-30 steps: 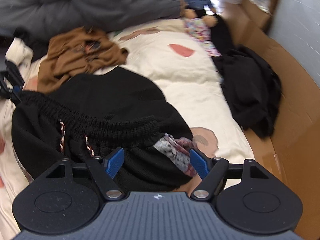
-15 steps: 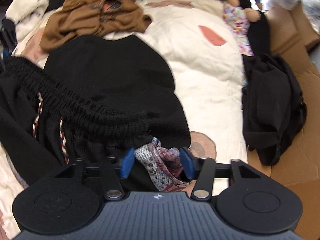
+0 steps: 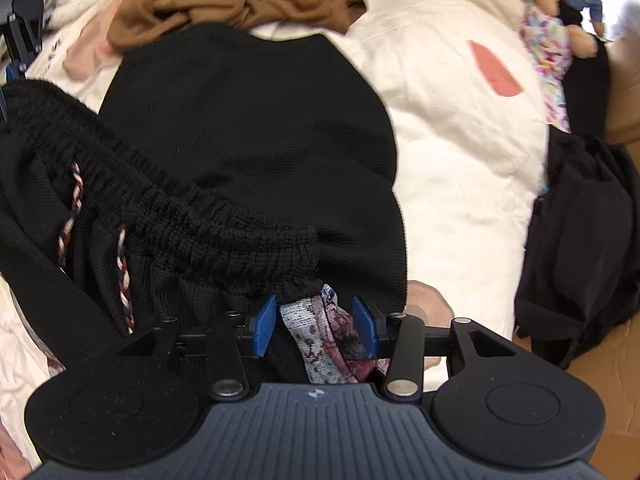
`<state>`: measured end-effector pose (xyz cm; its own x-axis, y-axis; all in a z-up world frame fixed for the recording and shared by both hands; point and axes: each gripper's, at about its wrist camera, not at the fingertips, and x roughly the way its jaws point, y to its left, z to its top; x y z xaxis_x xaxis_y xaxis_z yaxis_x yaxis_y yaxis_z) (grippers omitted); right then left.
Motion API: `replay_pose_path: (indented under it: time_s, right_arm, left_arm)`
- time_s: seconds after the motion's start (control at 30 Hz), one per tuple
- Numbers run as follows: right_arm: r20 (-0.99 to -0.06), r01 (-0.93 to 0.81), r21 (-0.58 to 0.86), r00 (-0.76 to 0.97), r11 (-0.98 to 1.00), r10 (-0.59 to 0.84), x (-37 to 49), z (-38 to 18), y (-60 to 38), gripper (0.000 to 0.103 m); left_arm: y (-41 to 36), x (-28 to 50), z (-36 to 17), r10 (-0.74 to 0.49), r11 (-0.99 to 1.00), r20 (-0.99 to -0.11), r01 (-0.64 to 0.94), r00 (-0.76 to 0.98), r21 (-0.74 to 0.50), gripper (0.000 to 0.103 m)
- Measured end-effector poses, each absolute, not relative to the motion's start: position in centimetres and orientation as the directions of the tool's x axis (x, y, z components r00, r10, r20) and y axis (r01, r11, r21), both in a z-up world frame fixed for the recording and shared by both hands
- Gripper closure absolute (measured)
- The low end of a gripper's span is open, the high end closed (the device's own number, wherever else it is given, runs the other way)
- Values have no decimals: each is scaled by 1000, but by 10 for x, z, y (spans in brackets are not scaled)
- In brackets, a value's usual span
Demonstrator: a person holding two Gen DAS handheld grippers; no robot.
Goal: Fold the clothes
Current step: 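Grasp the patterned side stripe of the trousers with the right gripper, then lift the trousers with both grippers, holding waistband and side stripe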
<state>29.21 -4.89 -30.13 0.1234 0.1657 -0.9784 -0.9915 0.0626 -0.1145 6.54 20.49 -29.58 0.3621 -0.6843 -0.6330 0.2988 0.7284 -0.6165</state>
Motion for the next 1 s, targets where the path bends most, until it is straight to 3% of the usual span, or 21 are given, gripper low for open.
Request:
replay_pose_path:
  time_s: [0.6, 0.67, 0.8, 1.0]
  right_arm:
    - [-990, -989, -23, 43, 147, 133, 300, -358, -44, 55]
    - [-988, -985, -9, 36, 174, 149, 301, -356, -49, 61]
    - [-982, -972, 11, 34, 234, 188, 302, -344, -63, 86]
    - [-964, -947, -21, 103, 320, 244, 295, -309, -95, 90]
  left_arm:
    - [197, 66, -312, -713, 700, -632, 274, 303, -659, 88]
    - [197, 67, -313, -718, 695, -628, 272, 299, -665, 88]
    - [197, 71, -312, -723, 690, -621, 269, 303, -672, 88]
    - [199, 75, -304, -710, 703, -620, 283, 335, -653, 88]
